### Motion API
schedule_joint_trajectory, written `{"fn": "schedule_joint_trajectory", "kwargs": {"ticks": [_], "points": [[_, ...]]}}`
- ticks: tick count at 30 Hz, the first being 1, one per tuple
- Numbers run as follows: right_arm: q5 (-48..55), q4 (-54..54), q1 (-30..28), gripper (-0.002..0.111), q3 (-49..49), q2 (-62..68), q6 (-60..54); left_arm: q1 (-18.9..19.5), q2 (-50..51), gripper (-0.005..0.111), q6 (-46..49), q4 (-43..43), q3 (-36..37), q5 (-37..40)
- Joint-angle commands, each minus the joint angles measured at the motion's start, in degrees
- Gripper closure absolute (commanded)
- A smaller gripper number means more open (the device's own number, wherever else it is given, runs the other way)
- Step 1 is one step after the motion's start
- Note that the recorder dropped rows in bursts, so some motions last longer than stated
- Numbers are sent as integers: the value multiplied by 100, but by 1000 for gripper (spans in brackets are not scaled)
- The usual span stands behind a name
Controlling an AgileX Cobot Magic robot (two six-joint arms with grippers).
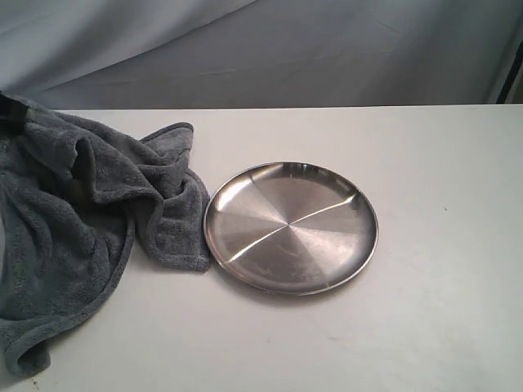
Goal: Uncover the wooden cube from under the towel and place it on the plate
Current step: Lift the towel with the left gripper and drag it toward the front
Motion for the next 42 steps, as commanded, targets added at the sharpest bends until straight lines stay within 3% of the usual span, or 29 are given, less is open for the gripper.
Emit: {"fn": "schedule_joint_trajectory", "kwargs": {"ticks": [1, 27, 34, 42], "points": [[-72, 28, 8, 108, 19, -19, -8, -3, -513, 107, -93, -327, -7, 217], [-72, 28, 8, 108, 19, -19, -8, -3, -2807, 107, 375, -1572, -7, 278], [-72, 28, 8, 108, 19, -19, -8, -3, -3402, 107, 499, -1892, 76, 935], [-72, 28, 8, 108, 19, -19, -8, -3, -4293, 107, 591, -2140, 730, 1595]]}}
